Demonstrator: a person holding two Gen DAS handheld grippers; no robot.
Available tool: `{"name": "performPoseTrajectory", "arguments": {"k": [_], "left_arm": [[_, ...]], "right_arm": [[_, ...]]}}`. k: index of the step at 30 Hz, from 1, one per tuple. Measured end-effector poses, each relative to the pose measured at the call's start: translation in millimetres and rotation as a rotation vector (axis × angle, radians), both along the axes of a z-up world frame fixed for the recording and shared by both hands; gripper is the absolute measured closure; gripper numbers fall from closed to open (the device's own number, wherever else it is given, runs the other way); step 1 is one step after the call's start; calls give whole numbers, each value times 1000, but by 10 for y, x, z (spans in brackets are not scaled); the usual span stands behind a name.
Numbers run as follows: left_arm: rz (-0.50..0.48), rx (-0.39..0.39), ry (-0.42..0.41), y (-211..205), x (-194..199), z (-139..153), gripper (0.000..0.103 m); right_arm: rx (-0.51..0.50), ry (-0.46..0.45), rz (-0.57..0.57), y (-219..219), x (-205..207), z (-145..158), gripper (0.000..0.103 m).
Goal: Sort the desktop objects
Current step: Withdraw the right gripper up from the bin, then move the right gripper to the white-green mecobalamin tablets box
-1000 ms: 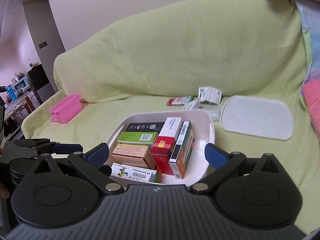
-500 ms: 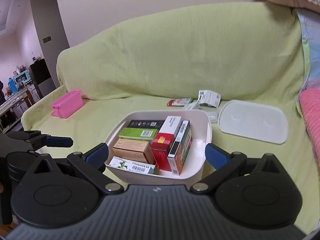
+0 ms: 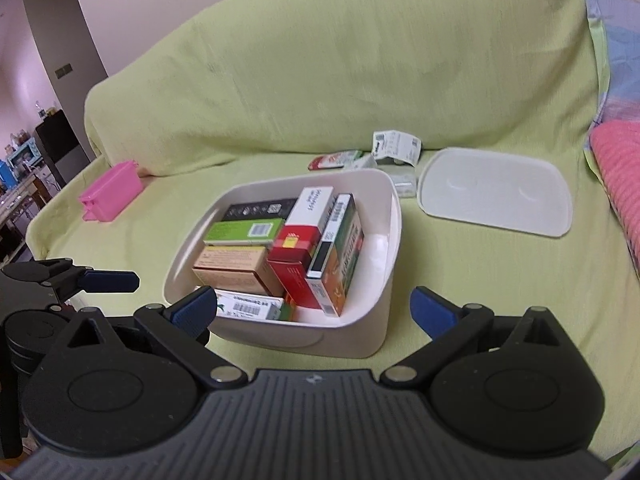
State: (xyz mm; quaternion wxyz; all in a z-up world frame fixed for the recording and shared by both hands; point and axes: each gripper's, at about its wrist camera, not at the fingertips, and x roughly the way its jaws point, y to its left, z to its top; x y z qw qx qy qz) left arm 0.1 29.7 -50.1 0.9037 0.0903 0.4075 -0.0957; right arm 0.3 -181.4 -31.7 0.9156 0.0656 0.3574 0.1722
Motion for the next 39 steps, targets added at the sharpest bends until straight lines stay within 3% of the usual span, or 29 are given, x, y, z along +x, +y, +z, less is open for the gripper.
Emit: {"name": "performPoseTrajectory", "arguments": {"k": [12,28,39], "left_arm": [[-27,-18,53,12,278,-199,5],[-29,-98,41,226,701,-155,5],[-78,-97,-10,391,1309,17,5]], "right_arm": [[-28,79,-29,-9,254,-217,1],[-50,68,20,43,811,-131,1],[201,145,56,-298,1855,-63,1]]}}
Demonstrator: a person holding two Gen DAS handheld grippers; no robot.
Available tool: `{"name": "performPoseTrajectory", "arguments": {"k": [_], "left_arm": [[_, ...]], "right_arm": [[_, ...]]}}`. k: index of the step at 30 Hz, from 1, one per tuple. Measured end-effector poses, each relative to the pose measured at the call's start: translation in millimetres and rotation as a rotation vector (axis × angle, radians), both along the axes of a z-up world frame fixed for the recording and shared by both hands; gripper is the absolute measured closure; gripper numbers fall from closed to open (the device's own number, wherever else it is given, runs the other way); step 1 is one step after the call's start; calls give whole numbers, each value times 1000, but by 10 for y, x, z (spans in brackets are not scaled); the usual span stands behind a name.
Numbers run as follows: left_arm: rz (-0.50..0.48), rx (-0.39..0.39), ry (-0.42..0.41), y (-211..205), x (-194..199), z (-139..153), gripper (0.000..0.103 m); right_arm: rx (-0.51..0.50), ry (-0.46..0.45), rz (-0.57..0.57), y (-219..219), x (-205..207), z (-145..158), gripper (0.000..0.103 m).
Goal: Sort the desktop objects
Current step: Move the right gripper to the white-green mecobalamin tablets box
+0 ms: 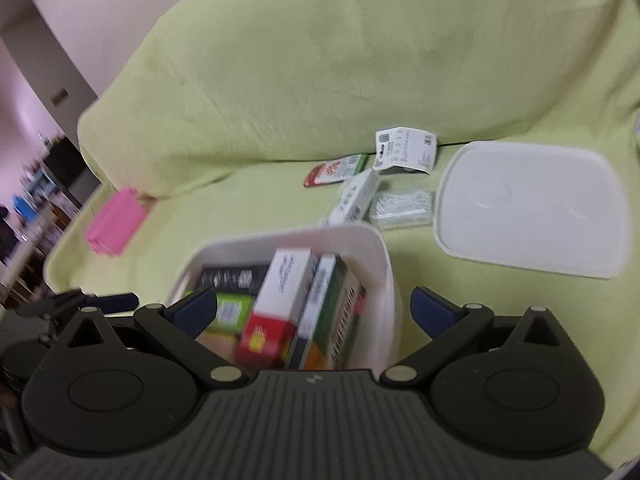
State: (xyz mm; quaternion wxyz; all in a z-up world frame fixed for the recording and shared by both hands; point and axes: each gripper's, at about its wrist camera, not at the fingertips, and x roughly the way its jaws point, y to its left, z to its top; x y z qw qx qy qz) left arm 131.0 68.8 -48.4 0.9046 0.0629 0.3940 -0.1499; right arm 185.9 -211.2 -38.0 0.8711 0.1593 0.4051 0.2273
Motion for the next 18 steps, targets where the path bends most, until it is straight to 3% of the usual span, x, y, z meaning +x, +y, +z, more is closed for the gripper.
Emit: {"name": "performPoseTrajectory", "arguments": {"k": [8,11,14,15,16,18], "left_arm": [[-40,48,-25,51,705,-2,5],[-50,62,-30,91,996,-15,5],[-57,73,-23,122,1294,-34,5],[-61,71,-16,132,1394,-51,5],[-66,70,-9,145,1473,-78,5],[-75,67,7,168,1626,-133,6]], "right_arm": [[81,127,72,33,1001,-203,1],[137,218,97,90,1327,-393,3],[193,330,115,161,1670,-615,13],[210,369,120,189,1782,-695,18],[227,408,124,216,1893,-774,29],[242,490,112,271,2066,-971,36]]}}
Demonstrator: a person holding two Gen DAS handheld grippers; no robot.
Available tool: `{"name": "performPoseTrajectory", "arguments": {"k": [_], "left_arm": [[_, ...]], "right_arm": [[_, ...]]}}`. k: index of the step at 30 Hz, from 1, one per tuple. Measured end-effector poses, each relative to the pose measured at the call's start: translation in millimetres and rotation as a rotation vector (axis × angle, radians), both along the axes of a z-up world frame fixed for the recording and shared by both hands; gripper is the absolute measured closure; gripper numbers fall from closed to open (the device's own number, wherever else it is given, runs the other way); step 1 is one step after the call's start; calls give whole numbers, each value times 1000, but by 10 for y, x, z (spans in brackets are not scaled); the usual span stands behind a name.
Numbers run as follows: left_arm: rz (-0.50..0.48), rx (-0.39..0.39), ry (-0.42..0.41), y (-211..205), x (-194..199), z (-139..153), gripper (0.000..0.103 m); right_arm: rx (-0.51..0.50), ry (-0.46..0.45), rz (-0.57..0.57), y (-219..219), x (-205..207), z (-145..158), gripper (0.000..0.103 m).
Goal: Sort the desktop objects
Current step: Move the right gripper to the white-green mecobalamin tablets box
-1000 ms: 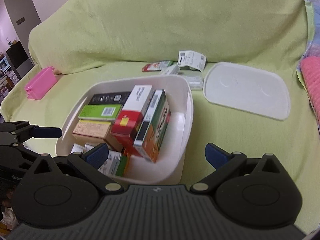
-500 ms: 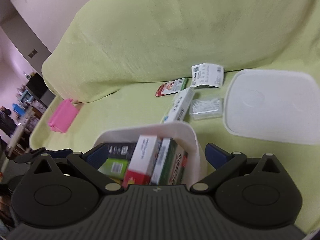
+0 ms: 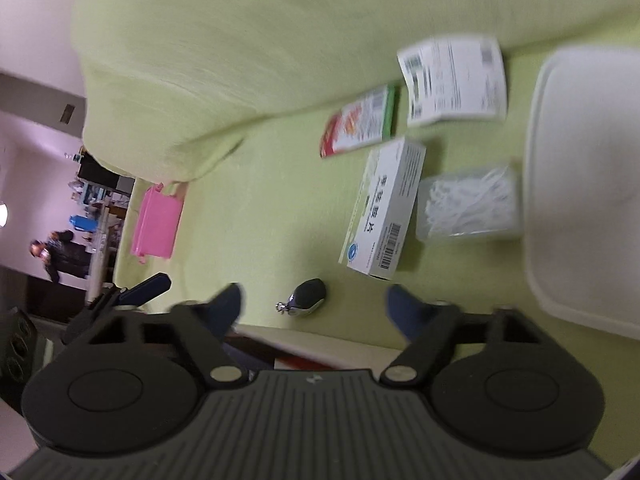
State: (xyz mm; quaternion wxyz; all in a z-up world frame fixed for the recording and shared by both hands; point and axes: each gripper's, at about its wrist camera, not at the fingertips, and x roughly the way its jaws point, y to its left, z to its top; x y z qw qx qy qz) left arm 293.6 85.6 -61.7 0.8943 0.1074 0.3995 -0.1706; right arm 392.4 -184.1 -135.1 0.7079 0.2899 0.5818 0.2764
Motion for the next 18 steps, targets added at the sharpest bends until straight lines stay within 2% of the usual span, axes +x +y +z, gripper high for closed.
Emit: {"name": "performPoseTrajectory", "arguments": {"k": [8,15,17,18], "left_arm": [[-57,8,48,27,417,-198,6],[-125,31,58,-16,727,-267,8],[-114,27,72,7,795,-303,10],[-107,20,83,27,827,-327,13]], "right_arm": [[15,160,-33,137,408,-403,42],[-63,218,0,296,521,-622,43],[-70,219,24,361,564,-656,51],[-75,213,43,406,580,-669,60]]}}
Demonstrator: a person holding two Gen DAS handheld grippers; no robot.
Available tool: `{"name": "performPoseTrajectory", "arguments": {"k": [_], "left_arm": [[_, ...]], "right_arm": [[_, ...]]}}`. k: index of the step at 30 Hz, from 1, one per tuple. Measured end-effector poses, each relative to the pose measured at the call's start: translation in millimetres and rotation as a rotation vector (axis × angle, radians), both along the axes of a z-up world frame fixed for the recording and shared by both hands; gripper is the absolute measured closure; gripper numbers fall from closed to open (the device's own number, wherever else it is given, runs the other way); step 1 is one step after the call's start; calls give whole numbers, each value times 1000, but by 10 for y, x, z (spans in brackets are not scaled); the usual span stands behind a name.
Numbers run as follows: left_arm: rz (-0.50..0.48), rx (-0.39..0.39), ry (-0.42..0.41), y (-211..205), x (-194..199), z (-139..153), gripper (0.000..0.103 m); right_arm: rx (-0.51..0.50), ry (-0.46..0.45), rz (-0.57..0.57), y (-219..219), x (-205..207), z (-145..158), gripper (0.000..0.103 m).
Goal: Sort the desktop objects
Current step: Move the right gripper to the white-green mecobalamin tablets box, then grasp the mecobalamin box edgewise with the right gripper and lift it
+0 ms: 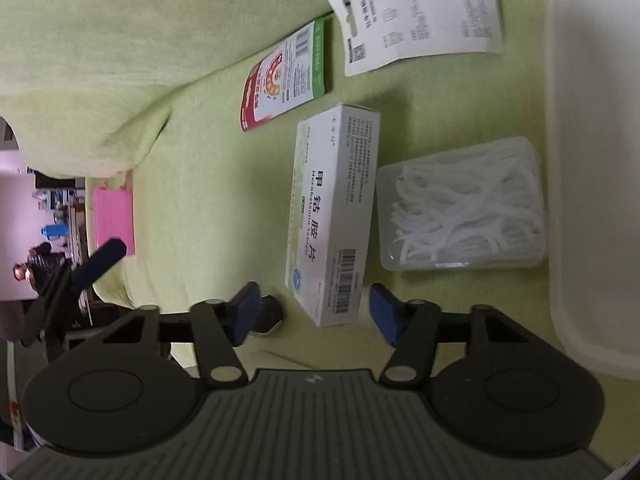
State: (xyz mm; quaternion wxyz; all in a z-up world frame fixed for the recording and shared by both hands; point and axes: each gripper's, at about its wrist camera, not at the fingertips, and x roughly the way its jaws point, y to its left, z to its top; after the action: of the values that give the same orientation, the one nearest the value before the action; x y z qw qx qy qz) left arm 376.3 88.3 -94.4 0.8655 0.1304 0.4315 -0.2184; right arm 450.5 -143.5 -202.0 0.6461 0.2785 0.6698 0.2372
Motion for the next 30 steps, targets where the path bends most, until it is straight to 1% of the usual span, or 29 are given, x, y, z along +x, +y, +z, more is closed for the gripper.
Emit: {"name": "performPoseTrajectory", "arguments": {"k": [1,2,4,5,6,7,9,12,13,14,15,16,17,19,24,25,26,27,29,30], "left_arm": [[8,-6,11,18,24,-23,14],[16,-12,23,38,46,-44,17],[30,-15,39,83,77,-87,23],[38,-12,45,102,95,-112,28],[46,-9,52,124,115,-137,32],[52,-8,61,141,134,-160,36],[54,-6,85,172,173,-218,45],[51,17,108,182,228,-301,48],[50,19,116,184,244,-321,48],[48,22,124,186,259,-341,48],[43,25,134,181,275,-365,48],[28,28,146,162,292,-395,48],[13,31,159,142,308,-426,48],[-22,47,180,84,339,-501,48],[-116,96,227,-99,389,-674,48],[-133,103,234,-135,393,-695,48],[-148,106,238,-173,392,-701,51],[-157,109,243,-209,392,-710,57],[-166,112,263,-260,411,-741,62],[-172,104,265,-268,425,-740,71]], "right_arm": [[-14,-19,27,53,3,12,72],[-28,-37,54,107,6,24,77],[-91,-130,134,239,-16,130,78],[-141,-192,182,320,-44,206,82],[-163,-232,210,371,-64,252,86],[-185,-272,239,421,-84,298,88],[-229,-352,296,523,-124,390,89],[-237,-376,323,570,-149,439,89],[-219,-328,297,541,-122,411,86],[-196,-281,246,459,-112,385,83],[-187,-264,207,407,-107,377,78],[-178,-248,168,354,-102,369,64],[-173,-230,144,302,-106,343,62],[-163,-195,96,198,-114,289,62],[-115,-116,1,164,-27,81,62],[-126,-104,-20,158,-11,55,63],[-124,-96,-27,161,11,25,64],[-121,-88,-33,165,33,-4,65],[-100,-68,-53,163,84,-47,64],[-98,-74,-46,174,111,-49,64]]}}
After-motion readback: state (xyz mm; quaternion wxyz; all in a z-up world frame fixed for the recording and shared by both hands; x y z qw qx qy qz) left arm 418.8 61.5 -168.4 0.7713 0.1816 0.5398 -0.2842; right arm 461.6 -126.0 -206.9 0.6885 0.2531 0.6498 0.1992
